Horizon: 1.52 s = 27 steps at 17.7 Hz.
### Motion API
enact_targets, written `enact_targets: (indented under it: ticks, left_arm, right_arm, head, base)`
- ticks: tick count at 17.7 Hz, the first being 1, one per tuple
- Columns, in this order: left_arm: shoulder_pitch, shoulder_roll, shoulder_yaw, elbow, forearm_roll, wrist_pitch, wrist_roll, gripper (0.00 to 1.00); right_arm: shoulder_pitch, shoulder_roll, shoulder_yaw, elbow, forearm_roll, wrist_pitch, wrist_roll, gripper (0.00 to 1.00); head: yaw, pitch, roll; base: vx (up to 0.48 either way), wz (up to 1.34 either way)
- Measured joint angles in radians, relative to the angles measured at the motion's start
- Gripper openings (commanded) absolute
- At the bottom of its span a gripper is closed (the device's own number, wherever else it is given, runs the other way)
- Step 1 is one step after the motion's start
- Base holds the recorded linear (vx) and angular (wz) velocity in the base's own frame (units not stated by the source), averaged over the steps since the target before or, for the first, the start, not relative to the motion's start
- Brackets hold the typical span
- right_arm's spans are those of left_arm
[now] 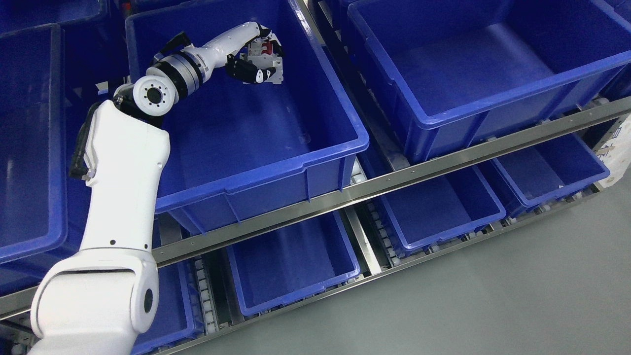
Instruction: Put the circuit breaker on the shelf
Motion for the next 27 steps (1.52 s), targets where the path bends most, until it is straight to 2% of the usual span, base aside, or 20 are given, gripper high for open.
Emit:
enact_targets:
  ticks: [6, 9, 12, 20, 23, 27]
  left_arm:
    - [-0.013, -0.002, -0.023, 0.114, -0.011, 0.009, 0.034, 0.29]
    - [-0.016, 0.003, -0.031, 0.155, -0.014, 0.009, 0.039, 0.42]
    - [-0.020, 0.008, -0.037, 0.182, -0.015, 0.010, 0.041, 0.51]
    - [-0.054, 0.025, -0.042, 0.223, -0.015, 0.010, 0.046, 0.82]
    - [-0.086, 0.029, -0.019, 0.227, -0.007, 0.017, 0.102, 0.94]
    - [-0.117, 0.023, 0.063, 0.227, 0.063, 0.060, 0.213, 0.99]
  right_arm:
    - [0.000, 0.000, 0.000, 0.000, 0.000, 0.000, 0.002, 1.00]
    - [0.000, 0.000, 0.000, 0.000, 0.000, 0.000, 0.004, 1.00]
    - [0.000, 0.000, 0.000, 0.000, 0.000, 0.000, 0.004, 1.00]
    - [0.000, 0.000, 0.000, 0.000, 0.000, 0.000, 0.004, 1.00]
    - [0.000, 0.000, 0.000, 0.000, 0.000, 0.000, 0.004, 1.00]
    - [0.000, 0.000, 0.000, 0.000, 0.000, 0.000, 0.004, 1.00]
  head:
    - [0.0000, 0.000, 0.000]
    - [0.0000, 0.000, 0.000]
    - [0.0000, 0.000, 0.000]
    - [0.0000, 0.000, 0.000]
    - [0.0000, 0.000, 0.000]
    - [0.0000, 0.000, 0.000]
  base:
    - [0.011, -0.01]
    - [0.000, 0.00]
    - [0.000, 0.00]
    - [0.000, 0.00]
    - [0.000, 0.00]
    - [0.000, 0.00]
